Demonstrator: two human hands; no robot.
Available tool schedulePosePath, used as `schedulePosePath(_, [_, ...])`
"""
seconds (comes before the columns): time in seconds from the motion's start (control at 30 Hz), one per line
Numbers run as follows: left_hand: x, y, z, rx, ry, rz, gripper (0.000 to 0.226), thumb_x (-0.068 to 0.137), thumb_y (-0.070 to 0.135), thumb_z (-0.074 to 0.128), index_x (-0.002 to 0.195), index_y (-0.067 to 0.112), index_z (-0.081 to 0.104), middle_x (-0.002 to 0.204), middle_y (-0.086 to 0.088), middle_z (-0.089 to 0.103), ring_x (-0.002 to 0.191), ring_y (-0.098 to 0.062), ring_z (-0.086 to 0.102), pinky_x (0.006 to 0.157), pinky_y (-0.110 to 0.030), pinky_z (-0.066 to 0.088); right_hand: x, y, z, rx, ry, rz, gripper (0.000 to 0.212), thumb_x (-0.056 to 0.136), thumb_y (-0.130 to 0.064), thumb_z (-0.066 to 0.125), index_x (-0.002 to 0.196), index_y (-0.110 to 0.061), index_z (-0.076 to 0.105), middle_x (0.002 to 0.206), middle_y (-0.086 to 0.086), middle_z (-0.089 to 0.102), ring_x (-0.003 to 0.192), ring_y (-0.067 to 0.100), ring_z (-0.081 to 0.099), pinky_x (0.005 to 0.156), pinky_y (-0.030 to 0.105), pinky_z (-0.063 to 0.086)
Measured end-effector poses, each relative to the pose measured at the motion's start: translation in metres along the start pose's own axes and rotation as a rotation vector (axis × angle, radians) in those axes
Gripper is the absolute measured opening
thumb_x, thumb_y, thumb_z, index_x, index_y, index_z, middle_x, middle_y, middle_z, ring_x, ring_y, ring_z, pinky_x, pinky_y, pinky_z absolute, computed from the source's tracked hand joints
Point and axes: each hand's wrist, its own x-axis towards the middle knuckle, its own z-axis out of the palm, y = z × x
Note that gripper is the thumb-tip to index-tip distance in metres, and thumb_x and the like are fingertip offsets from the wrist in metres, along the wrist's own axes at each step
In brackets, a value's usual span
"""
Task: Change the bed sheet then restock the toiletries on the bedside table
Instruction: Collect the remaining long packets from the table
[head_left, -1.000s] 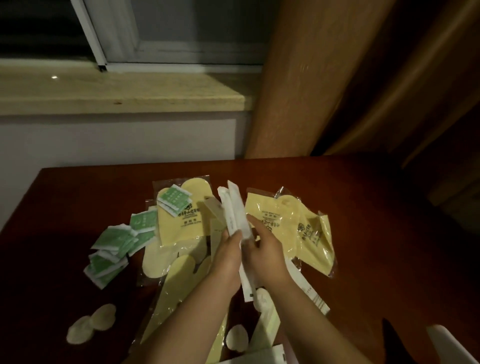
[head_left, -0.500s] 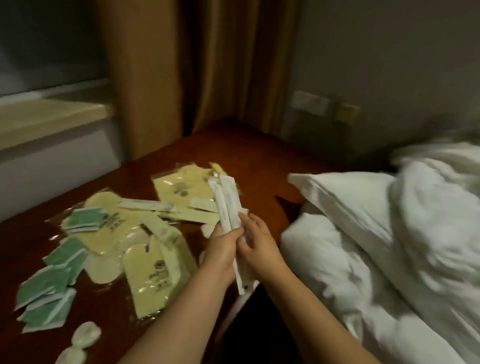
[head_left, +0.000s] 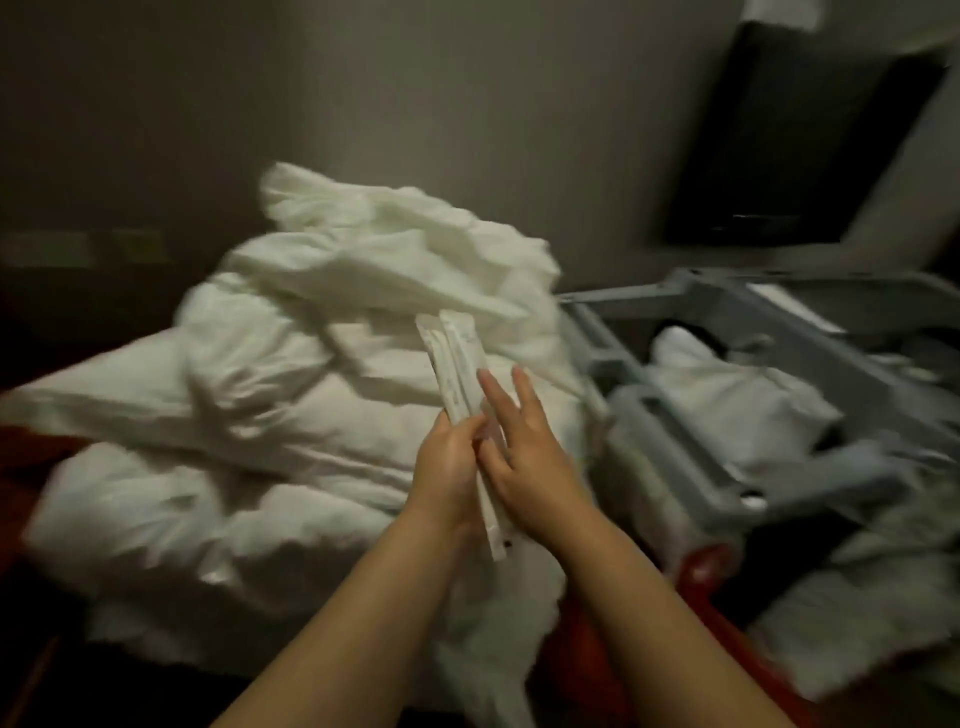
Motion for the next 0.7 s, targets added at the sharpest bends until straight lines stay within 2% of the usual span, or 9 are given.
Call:
schedulePosePath(0.1, [-0.005, -0.07, 0.125, -0.024, -0.104, -0.085, 0.025, 0.098, 0.006, 0.04, 0.094, 0.011, 0.063, 0.084, -0.007, 0.069, 0.079, -0.016, 0.066, 0.066, -0.019, 0.054, -0.036, 0.081, -0.106, -0.058, 0.071, 0.131, 0.057, 0.095, -0.007, 0.039, 0.147, -0.027, 0.029, 0.156, -0.002, 0.02, 0.142, 0.011, 0.021, 0.11, 0.017, 0.016])
schedulePosePath(0.13, [-0.009, -0.096, 0.167, -0.009, -0.133, -0.119, 0.024, 0.098, 0.006, 0.04, 0.094, 0.01, 0.063, 0.082, -0.007, 0.068, 0.078, -0.016, 0.065, 0.063, -0.019, 0.054, -0.05, 0.109, -0.144, -0.076, 0.102, 0.187, 0.055, 0.094, -0.005, 0.039, 0.145, -0.023, 0.033, 0.154, -0.003, 0.026, 0.141, 0.011, 0.024, 0.108, 0.013, 0.016])
schedulePosePath(0.23, [-0.027, -0.167, 0.281, 0.141, -0.253, -0.222, 0.023, 0.098, 0.014, 0.045, 0.109, 0.004, 0.062, 0.088, -0.01, 0.068, 0.08, -0.019, 0.065, 0.068, -0.027, 0.053, -0.093, 0.184, -0.245, -0.12, 0.223, 0.326, 0.05, 0.094, -0.004, 0.042, 0.142, -0.021, 0.041, 0.151, -0.002, 0.034, 0.137, 0.013, 0.032, 0.107, 0.015, 0.021])
schedulePosePath(0.3, [-0.035, -0.195, 0.339, 0.199, -0.301, -0.269, 0.022, 0.098, 0.014, 0.044, 0.112, 0.005, 0.059, 0.085, -0.007, 0.064, 0.076, -0.015, 0.062, 0.059, -0.022, 0.051, -0.109, 0.222, -0.295, -0.149, 0.28, 0.38, 0.048, 0.095, -0.007, 0.043, 0.14, -0.023, 0.043, 0.148, -0.003, 0.039, 0.133, 0.012, 0.038, 0.103, 0.016, 0.027])
schedulePosePath(0.37, [-0.031, -0.214, 0.384, 0.234, -0.304, -0.292, 0.022, 0.098, 0.009, 0.043, 0.114, 0.008, 0.057, 0.083, -0.006, 0.062, 0.074, -0.015, 0.06, 0.056, -0.023, 0.049, -0.113, 0.254, -0.332, -0.148, 0.329, 0.406, 0.045, 0.096, -0.009, 0.044, 0.138, -0.023, 0.046, 0.144, -0.003, 0.045, 0.127, 0.013, 0.044, 0.097, 0.017, 0.032])
schedulePosePath(0.5, [0.008, -0.257, 0.446, 0.314, -0.29, -0.322, 0.031, 0.096, 0.008, 0.043, 0.124, 0.003, 0.056, 0.094, -0.015, 0.065, 0.085, -0.027, 0.063, 0.072, -0.034, 0.053, -0.094, 0.316, -0.377, -0.144, 0.402, 0.448, 0.042, 0.096, -0.014, 0.046, 0.136, -0.024, 0.048, 0.141, -0.002, 0.047, 0.123, 0.016, 0.047, 0.098, 0.026, 0.037])
schedulePosePath(0.6, [0.053, -0.279, 0.478, 0.339, -0.265, -0.33, 0.034, 0.098, 0.008, 0.042, 0.128, 0.002, 0.054, 0.096, -0.015, 0.064, 0.075, -0.019, 0.059, 0.058, -0.024, 0.049, -0.06, 0.361, -0.395, -0.165, 0.375, 0.453, 0.043, 0.095, -0.013, 0.045, 0.137, -0.025, 0.047, 0.141, -0.001, 0.047, 0.124, 0.018, 0.046, 0.104, 0.033, 0.039])
schedulePosePath(0.67, [0.087, -0.288, 0.499, 0.371, -0.239, -0.309, 0.035, 0.099, 0.012, 0.041, 0.13, -0.002, 0.05, 0.115, -0.021, 0.061, 0.071, -0.015, 0.052, 0.055, -0.023, 0.045, -0.03, 0.388, -0.407, -0.147, 0.344, 0.455, 0.043, 0.095, -0.014, 0.044, 0.137, -0.025, 0.046, 0.141, -0.001, 0.046, 0.124, 0.02, 0.047, 0.104, 0.036, 0.039])
schedulePosePath(0.7, [0.104, -0.289, 0.509, 0.379, -0.228, -0.292, 0.036, 0.1, 0.014, 0.041, 0.13, -0.003, 0.049, 0.127, -0.023, 0.056, 0.076, -0.019, 0.052, 0.059, -0.024, 0.042, -0.015, 0.399, -0.413, -0.129, 0.336, 0.451, 0.044, 0.095, -0.013, 0.045, 0.137, -0.024, 0.046, 0.141, 0.0, 0.046, 0.124, 0.02, 0.047, 0.104, 0.035, 0.039])
